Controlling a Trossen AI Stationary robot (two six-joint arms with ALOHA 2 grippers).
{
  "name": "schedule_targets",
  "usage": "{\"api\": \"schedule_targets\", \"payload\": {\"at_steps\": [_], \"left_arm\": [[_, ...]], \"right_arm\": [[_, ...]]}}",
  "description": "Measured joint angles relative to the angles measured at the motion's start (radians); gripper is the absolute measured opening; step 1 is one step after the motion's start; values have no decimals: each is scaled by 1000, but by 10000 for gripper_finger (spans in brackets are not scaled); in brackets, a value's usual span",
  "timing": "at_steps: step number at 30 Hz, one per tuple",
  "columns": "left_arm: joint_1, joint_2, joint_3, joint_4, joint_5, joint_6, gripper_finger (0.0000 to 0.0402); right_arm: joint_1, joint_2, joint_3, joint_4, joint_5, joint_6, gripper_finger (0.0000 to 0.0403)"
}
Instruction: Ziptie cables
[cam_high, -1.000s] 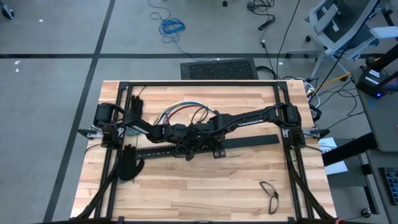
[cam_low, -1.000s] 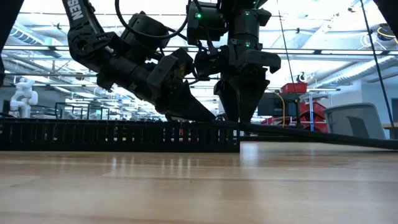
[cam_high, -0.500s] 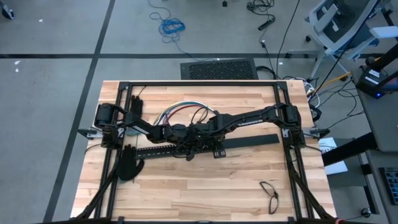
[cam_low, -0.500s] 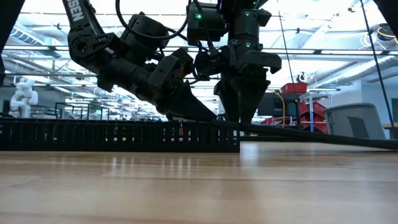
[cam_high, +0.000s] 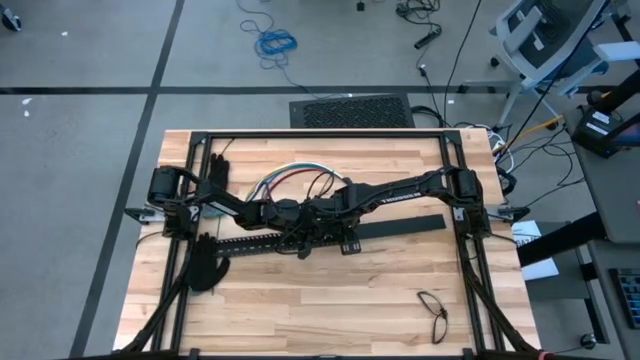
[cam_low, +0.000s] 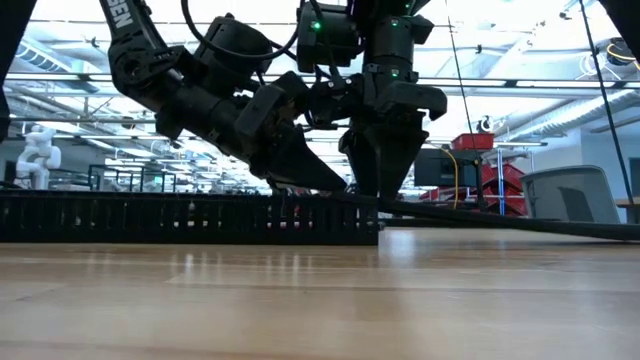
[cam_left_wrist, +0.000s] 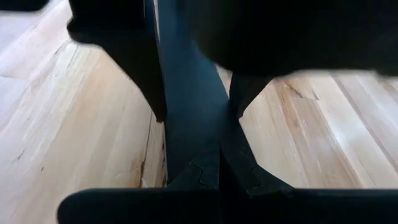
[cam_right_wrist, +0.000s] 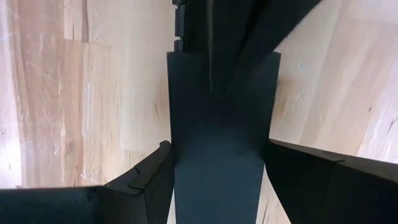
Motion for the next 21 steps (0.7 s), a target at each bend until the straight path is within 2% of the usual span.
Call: {"api": "schedule_targets", "payload": {"at_steps": [10,15,21], "left_arm": [[1,-14,0,15,1,1,0],[1,-32,1,0,43,-5,0],[2,-120,1,-134,23,24,6]], "right_arm": [[3,2,2,-3,3,8,213],[4,2,2,-3,6,15,213],[4,1,2,-1,3,13,213]]}}
